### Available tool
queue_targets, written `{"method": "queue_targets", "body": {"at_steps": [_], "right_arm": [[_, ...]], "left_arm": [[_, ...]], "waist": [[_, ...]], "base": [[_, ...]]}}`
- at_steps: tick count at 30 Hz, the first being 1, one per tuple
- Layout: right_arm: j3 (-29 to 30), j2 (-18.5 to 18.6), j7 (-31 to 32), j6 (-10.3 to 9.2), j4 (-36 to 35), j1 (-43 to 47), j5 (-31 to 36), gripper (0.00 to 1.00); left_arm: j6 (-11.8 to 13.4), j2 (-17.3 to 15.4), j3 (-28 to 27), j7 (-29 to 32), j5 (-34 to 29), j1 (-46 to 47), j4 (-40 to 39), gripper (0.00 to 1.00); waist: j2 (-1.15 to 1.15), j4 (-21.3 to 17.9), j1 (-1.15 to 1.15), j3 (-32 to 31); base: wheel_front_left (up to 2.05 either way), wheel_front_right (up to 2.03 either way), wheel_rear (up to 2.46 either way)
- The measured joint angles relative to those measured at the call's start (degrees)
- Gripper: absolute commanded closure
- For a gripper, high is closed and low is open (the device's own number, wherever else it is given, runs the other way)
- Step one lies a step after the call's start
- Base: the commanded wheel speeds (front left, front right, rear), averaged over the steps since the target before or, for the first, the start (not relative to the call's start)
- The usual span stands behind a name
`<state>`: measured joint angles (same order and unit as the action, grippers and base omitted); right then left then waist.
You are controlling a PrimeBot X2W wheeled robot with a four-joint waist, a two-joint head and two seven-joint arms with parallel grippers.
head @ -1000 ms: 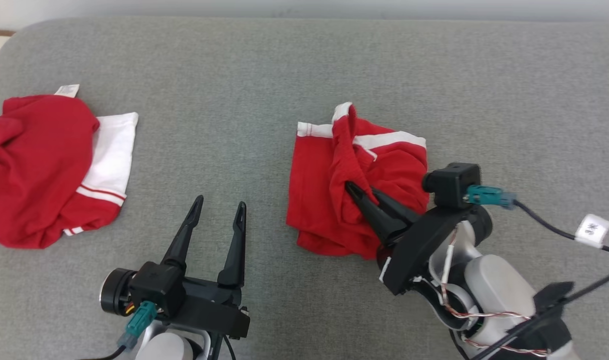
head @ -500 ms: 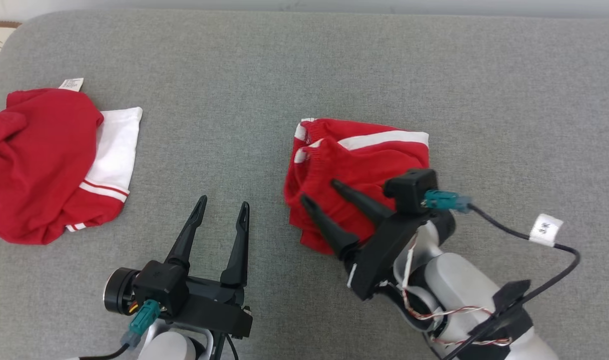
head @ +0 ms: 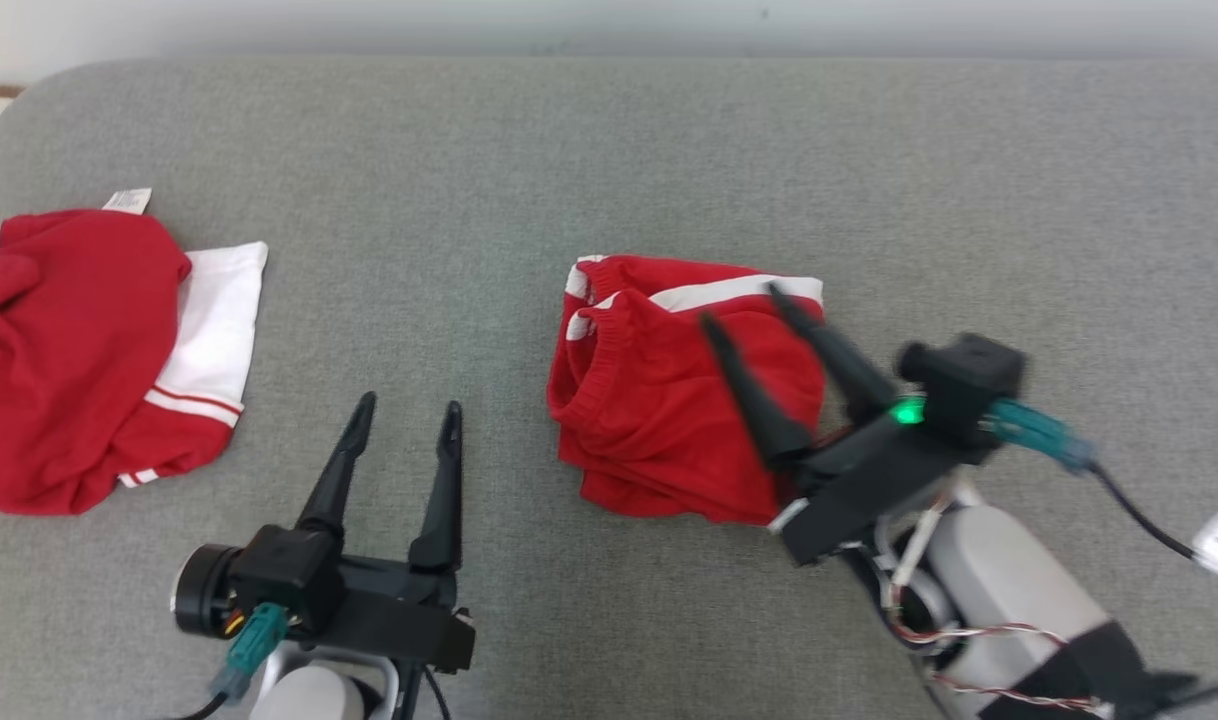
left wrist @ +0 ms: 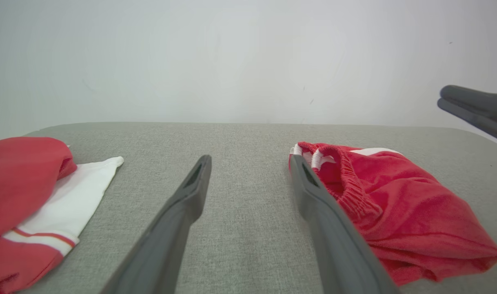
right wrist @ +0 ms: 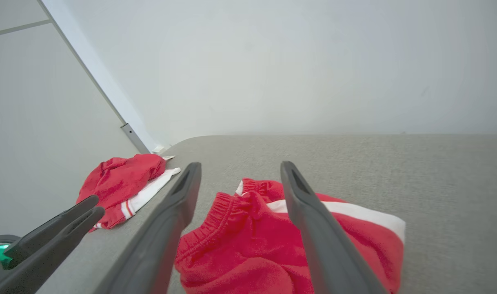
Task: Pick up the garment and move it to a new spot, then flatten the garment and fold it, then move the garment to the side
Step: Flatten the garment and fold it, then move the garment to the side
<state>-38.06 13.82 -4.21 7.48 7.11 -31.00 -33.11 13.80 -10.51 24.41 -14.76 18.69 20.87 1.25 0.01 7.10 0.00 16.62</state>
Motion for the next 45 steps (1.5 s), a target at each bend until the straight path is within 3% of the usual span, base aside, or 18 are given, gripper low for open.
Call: {"method": "queue_targets", "body": {"at_steps": [10,15,29,45], "right_arm": [[18.6,1.2,-3.3,0.00,-5.5,10.8,12.4,0.00],[24.2,1.2,-2.5,0.00,-8.2,16.4,15.8,0.00],[25.6,1.8,2.3,0.00,-14.3,27.9,20.3,0.00],[25.0,1.9,4.6,0.00,-15.3,29.2,19.8,0.00]], "left_arm": [[1.6,-2.1,-3.0,0.0,0.7,-2.8,-1.7,0.00],[2.5,-3.5,-4.0,0.2,0.9,-4.4,-2.3,0.00],[3.6,-5.7,-5.0,2.0,2.1,-8.2,-3.6,0.00],[4.4,-6.2,-4.6,2.6,2.4,-8.9,-4.1,0.00]], "waist": [[0.00,-2.4,0.00,-2.7],[0.00,-3.3,0.00,-4.3],[0.00,-5.0,0.00,-8.7],[-0.01,-4.3,0.00,-8.8]], "base": [[0.00,0.00,0.00],[0.00,0.00,0.00],[0.00,0.00,0.00],[0.00,0.00,0.00]]}}
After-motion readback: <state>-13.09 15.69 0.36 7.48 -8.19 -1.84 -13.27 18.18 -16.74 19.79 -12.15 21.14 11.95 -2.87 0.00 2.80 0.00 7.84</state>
